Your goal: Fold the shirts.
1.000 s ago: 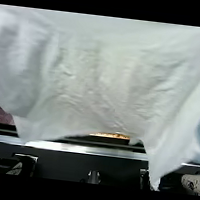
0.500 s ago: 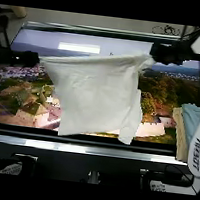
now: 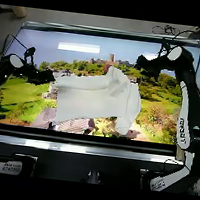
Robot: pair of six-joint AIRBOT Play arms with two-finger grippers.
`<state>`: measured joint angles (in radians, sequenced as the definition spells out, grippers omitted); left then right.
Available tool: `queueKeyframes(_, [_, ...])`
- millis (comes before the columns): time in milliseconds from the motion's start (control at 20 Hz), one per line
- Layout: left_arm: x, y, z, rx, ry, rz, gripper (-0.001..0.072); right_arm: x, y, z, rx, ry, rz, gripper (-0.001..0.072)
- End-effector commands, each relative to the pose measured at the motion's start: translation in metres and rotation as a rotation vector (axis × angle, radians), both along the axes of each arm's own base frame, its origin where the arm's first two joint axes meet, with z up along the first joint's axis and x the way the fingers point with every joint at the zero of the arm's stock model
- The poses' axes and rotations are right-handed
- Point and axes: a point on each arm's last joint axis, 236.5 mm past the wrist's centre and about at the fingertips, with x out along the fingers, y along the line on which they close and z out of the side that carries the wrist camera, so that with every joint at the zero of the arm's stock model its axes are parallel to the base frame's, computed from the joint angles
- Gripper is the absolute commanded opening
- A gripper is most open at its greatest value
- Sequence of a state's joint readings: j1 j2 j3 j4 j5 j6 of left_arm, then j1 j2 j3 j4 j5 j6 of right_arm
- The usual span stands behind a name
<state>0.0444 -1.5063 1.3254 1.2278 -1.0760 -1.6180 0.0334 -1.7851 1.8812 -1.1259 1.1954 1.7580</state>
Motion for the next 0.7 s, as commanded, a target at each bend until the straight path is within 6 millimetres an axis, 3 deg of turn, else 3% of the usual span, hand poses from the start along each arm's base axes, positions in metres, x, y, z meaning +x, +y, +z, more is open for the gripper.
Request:
queueKeyframes(0, [-0.049,0.017,0.007,-0.033,0.179,-0.123,0.0514,-0.044,-0.056,0.007,-0.086,0.117,0.074,0.0497])
queueKeyframes(100, [-0.083,0.027,0.002,-0.062,0.267,-0.098,0.0514,-0.087,-0.097,-0.011,-0.089,0.311,0.051,0.0489])
queueKeyframes(250, [-0.147,0.000,-0.038,-0.134,0.369,-0.090,0.0514,-0.132,-0.115,-0.052,-0.089,0.501,0.049,0.0489])
queueKeyframes(350, [-0.172,-0.031,-0.064,-0.228,0.382,-0.070,0.0514,-0.141,-0.113,-0.070,-0.086,0.527,0.056,0.0489])
queueKeyframes(450, [-0.186,-0.051,-0.085,-0.268,0.399,-0.039,0.0513,-0.141,-0.113,-0.074,-0.083,0.525,0.050,0.0489])
queueKeyframes(650, [-0.182,-0.069,-0.101,-0.243,0.365,-0.053,0.0513,-0.138,-0.116,-0.075,-0.098,0.510,0.051,0.0489])
